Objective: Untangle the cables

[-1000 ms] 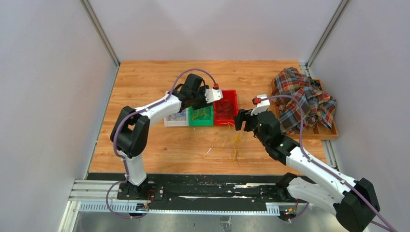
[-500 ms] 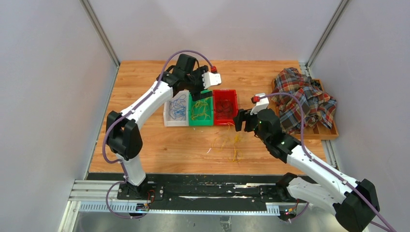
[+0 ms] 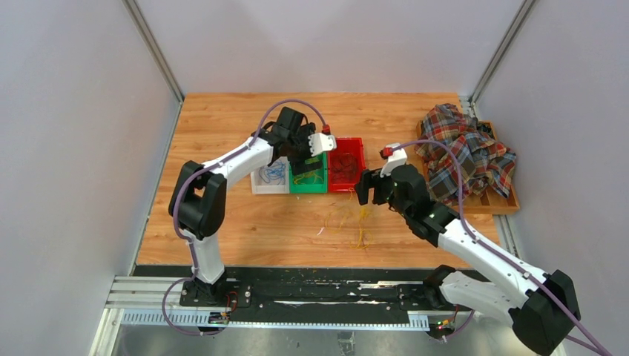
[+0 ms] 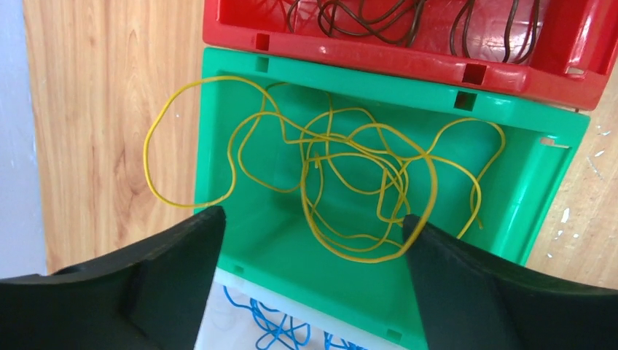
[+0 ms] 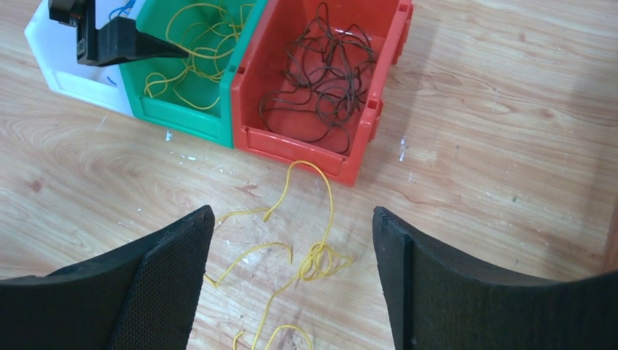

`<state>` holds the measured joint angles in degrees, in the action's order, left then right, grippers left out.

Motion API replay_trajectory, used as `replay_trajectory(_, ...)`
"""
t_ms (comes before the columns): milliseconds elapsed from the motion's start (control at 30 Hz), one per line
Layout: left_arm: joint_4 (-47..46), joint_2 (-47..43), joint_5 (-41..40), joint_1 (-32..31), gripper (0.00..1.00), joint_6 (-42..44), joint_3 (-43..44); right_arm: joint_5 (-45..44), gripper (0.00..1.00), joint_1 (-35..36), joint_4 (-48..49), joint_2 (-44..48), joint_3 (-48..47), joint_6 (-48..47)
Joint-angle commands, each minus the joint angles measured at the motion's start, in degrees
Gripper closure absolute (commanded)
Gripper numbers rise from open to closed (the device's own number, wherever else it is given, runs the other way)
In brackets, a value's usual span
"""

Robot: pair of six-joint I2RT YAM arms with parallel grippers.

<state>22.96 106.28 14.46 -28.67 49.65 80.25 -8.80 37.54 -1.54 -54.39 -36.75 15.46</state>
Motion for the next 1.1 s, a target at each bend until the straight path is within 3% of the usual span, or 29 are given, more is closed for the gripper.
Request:
replay_trajectory(0, 1.8, -2.6, 2.5, 0.7, 0.02, 2.3, 2.7, 2.8, 0.20, -0.9, -0.2, -1.7, -4.3, 0.5)
replay_trajectory(167, 12.3, -3.7, 8.0, 2.5, 0.02, 7.7, 6.9, 8.0, 0.19, -1.7, 4.1, -6.5, -6.9, 3.5)
replay_trajectory(333, 15.7, -4.3, 10.5, 3.9, 0.02, 9.6, 7.0, 17.1, 0.23, -2.0, 13.4, -14.9, -10.2, 7.0)
replay_trajectory(600, 11.6, -4.7, 12.0, 4.4, 0.02, 7.0, 4.5, 30.2, 0.46, -2.4, 30.8, -30.6, -12.9, 17.6)
replay_trajectory(800, 10.2, -4.3, 13.4, 4.4, 0.02, 5.3, 5.0, 32.9, 0.56, -2.8, 36.0, -39.1, -16.4, 22.8)
replay_trajectory(1067, 12.1, -5.6, 14.8, 5.3, 0.02, 5.5, 4.9, 29.4, 0.71, -3.9, 36.8, -48.4, -22.4, 24.9)
